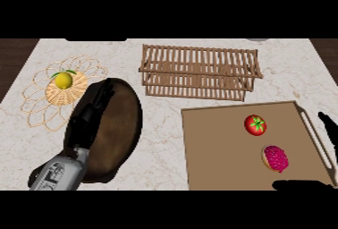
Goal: Pick the cupcake from the tray and place it in the tiered shelf
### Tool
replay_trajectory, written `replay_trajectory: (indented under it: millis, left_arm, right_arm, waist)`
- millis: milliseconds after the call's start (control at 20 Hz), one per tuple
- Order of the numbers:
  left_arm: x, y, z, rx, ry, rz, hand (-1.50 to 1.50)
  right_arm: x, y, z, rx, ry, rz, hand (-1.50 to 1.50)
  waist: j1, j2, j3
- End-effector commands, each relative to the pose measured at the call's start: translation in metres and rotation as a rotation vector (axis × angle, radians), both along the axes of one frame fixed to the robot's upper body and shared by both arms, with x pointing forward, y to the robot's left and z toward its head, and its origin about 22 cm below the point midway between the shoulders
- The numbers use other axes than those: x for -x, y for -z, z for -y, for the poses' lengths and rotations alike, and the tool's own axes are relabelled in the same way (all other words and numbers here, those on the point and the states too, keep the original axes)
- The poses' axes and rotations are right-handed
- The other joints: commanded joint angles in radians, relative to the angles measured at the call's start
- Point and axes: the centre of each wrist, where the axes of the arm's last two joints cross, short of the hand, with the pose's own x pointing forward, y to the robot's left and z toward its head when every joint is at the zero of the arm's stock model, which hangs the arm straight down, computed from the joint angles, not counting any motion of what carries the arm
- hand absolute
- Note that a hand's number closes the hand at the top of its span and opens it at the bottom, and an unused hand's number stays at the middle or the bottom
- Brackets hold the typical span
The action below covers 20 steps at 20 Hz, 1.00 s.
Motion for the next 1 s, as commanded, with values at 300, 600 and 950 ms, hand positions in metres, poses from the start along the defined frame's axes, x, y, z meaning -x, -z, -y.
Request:
replay_trajectory:
  millis: [300, 600, 950]
  left_arm:
    - [-0.003, -0.007, -0.016, 0.007, 0.002, -0.007, 0.00]
    - [0.002, 0.003, 0.002, -0.001, -0.012, 0.002, 0.00]
    - [0.000, 0.008, -0.002, -0.001, -0.001, 0.013, 0.00]
  right_arm:
    - [0.001, -0.001, -0.021, -0.011, 0.088, -0.060, -1.50]
    - [-0.020, 0.026, -0.018, 0.000, 0.085, -0.118, -1.50]
    - [-0.022, 0.038, -0.015, 0.032, 0.091, -0.169, -1.50]
  waist:
    - [-0.003, -0.001, 0.000]
    - [0.000, 0.000, 0.000]
    - [-0.003, 0.000, 0.000]
